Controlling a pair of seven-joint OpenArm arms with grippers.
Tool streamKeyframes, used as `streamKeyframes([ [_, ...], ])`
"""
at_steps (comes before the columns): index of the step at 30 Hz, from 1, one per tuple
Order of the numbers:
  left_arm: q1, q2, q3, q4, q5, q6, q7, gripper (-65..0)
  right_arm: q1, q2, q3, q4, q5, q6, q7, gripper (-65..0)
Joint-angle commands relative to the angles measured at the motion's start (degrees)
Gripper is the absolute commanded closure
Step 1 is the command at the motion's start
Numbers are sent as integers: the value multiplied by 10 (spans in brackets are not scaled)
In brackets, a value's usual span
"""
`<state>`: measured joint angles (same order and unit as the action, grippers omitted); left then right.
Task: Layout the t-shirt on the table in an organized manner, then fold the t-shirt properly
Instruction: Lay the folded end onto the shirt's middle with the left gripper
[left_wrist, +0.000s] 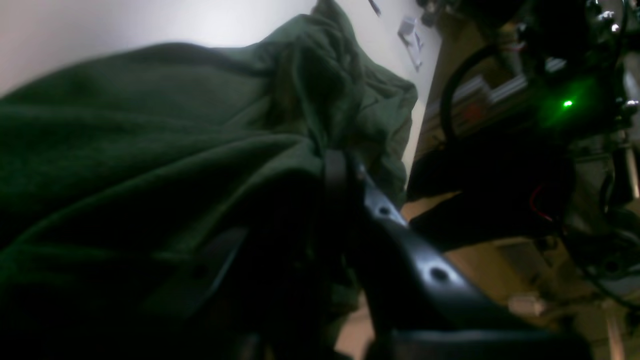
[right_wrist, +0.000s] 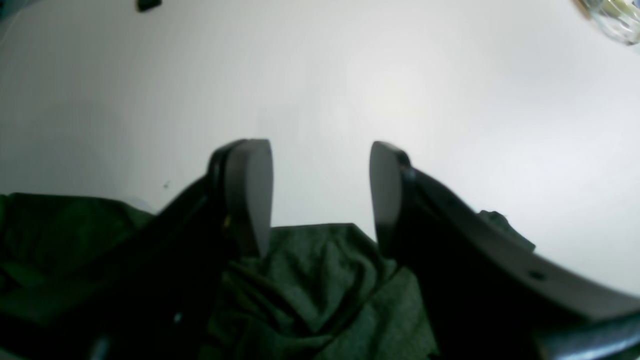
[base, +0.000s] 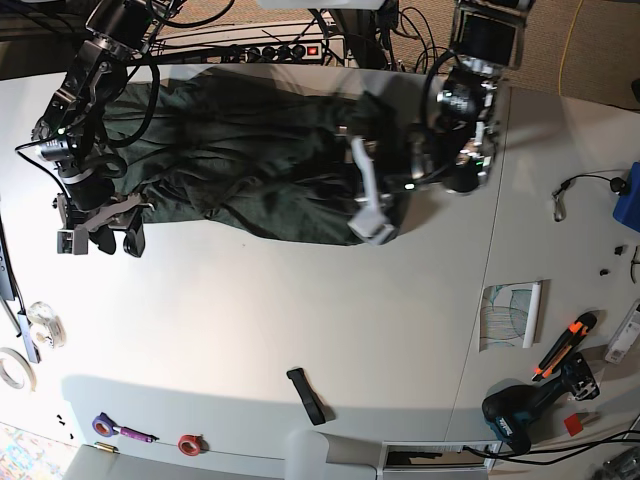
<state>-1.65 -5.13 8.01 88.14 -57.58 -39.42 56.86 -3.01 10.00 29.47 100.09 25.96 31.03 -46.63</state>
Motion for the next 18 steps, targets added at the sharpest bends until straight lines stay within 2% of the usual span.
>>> streamKeyframes([
  [1,-13,7,11,10,0,-6,-22,0,8,8,2,10,9,0,17,-307],
  [4,-28,7,53,10,55,-6,-56,0,8,8,2,10,9,0,17,-307],
  [10,-41,7,115,10,156,38,-111,0,8,8,2,10,10,0,18,-307],
  [16,-41,10,150,10,171,40,-122,0,8,8,2,10,10,0,19,-307],
  [18,-43,19,162,10,195,41,-130,0,8,7,2,10,10,0,20,-307],
])
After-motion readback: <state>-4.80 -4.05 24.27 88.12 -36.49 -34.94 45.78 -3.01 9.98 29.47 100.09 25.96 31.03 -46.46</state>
